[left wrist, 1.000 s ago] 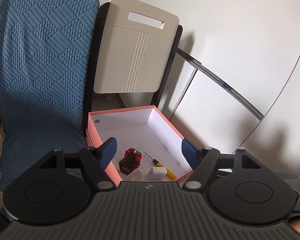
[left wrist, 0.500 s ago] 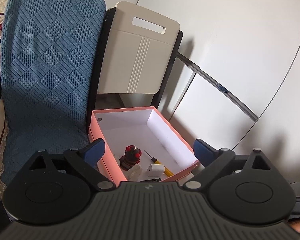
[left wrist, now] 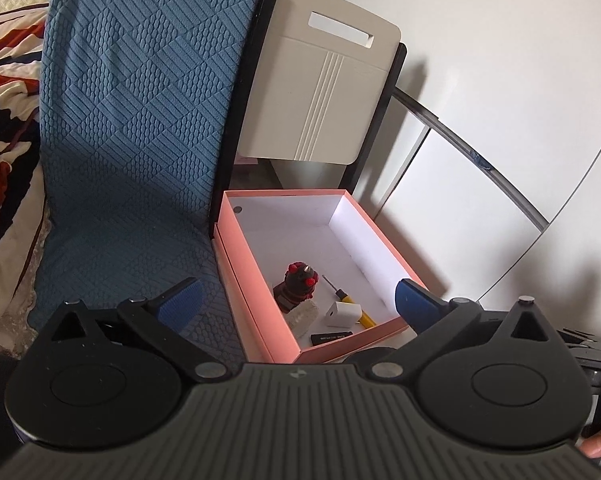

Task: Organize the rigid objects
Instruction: 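Open both tools and withdraw them up from the box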

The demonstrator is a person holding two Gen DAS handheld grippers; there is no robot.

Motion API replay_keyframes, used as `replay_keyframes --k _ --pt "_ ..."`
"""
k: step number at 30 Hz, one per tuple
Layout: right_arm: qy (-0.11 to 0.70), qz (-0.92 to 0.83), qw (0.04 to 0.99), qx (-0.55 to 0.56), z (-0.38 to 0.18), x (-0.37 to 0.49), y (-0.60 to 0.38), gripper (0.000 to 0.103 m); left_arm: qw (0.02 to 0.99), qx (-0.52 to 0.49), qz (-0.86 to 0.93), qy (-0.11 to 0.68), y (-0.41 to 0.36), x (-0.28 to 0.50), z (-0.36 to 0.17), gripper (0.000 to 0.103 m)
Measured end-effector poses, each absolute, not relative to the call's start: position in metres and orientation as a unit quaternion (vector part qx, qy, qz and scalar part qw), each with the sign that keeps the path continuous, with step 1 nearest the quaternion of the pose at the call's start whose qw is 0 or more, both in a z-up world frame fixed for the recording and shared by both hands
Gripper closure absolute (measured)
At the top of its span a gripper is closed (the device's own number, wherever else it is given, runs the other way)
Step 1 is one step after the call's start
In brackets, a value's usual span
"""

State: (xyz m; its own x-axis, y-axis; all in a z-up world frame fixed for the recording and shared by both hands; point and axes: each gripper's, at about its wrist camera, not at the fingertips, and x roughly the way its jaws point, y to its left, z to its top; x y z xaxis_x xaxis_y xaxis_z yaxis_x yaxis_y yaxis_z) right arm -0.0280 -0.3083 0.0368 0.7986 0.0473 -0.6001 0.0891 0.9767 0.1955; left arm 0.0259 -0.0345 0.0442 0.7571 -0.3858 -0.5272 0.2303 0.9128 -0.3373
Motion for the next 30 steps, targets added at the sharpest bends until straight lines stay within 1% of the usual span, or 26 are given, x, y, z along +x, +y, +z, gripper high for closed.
replay_keyframes --k 21,30 --pt "0.321 -0.016 0.943 0.083 0.0334 -0.0267 -0.3015 0.017 0.930 -0.117 -0.157 0.309 -0.0379 0.0228 0.0447 0.000" --pt "0.331 -0.013 0.939 0.088 0.0302 -0.0244 -0.3043 0.017 0.930 -0.110 -0.157 0.314 -0.0392 0.0250 0.0409 0.000"
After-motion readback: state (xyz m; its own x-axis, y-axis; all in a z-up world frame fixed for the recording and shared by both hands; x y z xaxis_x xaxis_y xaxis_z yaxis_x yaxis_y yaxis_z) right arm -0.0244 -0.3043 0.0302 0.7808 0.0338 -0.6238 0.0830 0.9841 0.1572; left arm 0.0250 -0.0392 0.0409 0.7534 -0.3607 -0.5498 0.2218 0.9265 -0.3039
